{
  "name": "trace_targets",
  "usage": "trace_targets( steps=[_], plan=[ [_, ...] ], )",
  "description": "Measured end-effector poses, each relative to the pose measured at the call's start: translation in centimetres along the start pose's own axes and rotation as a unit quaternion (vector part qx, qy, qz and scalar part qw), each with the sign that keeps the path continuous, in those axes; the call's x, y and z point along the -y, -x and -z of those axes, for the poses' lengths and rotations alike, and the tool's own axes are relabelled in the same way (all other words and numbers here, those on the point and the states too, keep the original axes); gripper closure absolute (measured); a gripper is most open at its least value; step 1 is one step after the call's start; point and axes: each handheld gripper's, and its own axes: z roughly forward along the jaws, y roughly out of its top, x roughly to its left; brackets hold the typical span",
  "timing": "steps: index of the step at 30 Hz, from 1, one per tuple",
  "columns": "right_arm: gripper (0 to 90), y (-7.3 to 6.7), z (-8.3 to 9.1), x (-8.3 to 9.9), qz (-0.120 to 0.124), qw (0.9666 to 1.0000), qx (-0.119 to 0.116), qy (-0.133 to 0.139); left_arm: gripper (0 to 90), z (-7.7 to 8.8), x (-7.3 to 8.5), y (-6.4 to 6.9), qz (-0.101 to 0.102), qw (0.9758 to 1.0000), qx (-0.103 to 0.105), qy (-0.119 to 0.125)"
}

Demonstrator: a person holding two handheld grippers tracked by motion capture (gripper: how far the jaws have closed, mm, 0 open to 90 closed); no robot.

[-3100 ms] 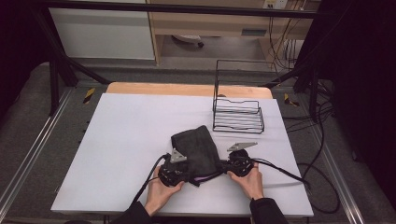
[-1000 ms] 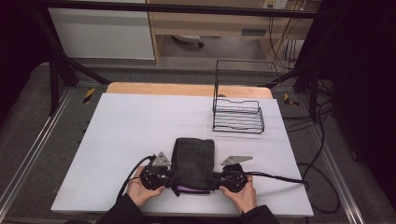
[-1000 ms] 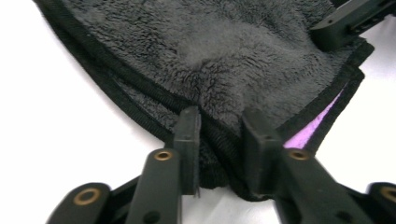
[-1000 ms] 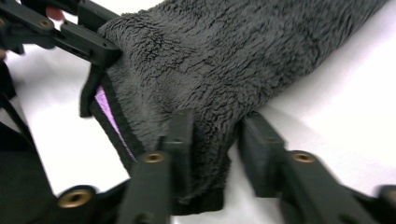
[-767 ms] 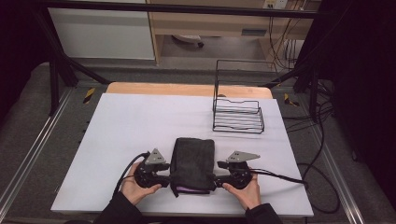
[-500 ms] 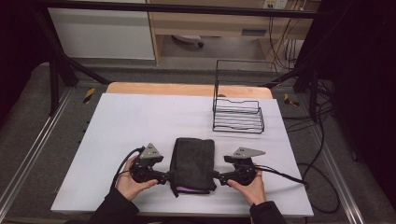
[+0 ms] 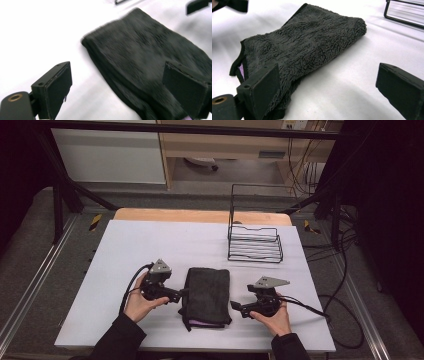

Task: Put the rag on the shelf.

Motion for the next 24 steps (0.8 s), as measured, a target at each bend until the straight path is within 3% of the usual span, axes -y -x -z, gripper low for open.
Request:
trace_targets(
  steps=[7,11,14,19,24],
  plan=[
    [5.0,-0.1,0.1,0.1,0.003,1.0,0.004,-0.002,13.6,-1.4,-1.6,-0.9,0.016,0.9995,-0.026,0.008],
    [5.0,-0.1,0.1,0.1,0.003,1.0,0.004,-0.001,16.8,-2.4,-2.3,-1.2,0.027,0.9991,-0.031,0.011],
    [5.0,-0.1,0.1,0.1,0.003,1.0,0.005,-0.002,21.2,-3.3,-2.6,-1.4,0.026,0.9988,-0.041,0.005],
    [5.2,-0.1,0.0,0.1,0.004,1.0,0.004,-0.003,29.0,-5.0,-2.6,-1.8,0.043,0.998,-0.045,-0.005],
    [5.3,-0.1,0.0,0.1,0.002,1.0,0.004,-0.007,40.1,-6.7,-2.2,-2.3,0.055,0.9972,-0.041,-0.028]
  ],
)
